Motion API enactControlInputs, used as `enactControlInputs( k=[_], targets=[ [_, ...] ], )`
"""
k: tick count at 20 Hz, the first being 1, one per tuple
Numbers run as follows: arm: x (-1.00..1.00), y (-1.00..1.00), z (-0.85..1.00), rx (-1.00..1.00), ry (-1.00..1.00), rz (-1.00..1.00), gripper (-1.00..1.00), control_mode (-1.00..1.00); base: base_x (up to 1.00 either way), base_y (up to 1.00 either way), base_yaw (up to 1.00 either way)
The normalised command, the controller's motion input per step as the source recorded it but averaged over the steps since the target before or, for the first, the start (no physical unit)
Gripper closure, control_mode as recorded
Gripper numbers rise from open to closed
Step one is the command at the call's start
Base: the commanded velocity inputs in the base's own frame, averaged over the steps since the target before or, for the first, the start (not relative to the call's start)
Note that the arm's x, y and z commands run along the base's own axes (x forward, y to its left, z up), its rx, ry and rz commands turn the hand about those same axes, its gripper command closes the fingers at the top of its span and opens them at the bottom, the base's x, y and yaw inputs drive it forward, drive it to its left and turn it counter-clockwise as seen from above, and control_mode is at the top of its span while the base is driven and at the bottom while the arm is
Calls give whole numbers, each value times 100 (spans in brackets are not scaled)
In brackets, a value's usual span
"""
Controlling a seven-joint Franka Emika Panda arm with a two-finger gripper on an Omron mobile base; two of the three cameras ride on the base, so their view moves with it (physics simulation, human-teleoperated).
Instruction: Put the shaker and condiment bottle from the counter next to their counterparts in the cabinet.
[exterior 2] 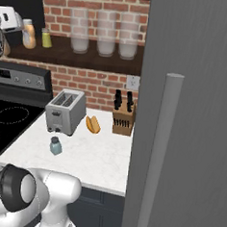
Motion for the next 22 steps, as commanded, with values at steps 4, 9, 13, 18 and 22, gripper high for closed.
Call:
enactControlInputs(
  k=[4,9,13,18,22],
  targets=[
    [0,13,-4,0,0,0,100,-100,0,0,0],
    [12,14,0,0,0,0,100,-100,0,0,0],
    [25,6,0,0,1,0,100,-100,0,0,0],
    [20,2,-3,0,1,0,100,-100,0,0,0],
    [21,4,-7,0,2,0,100,-100,0,0,0]
  ],
)
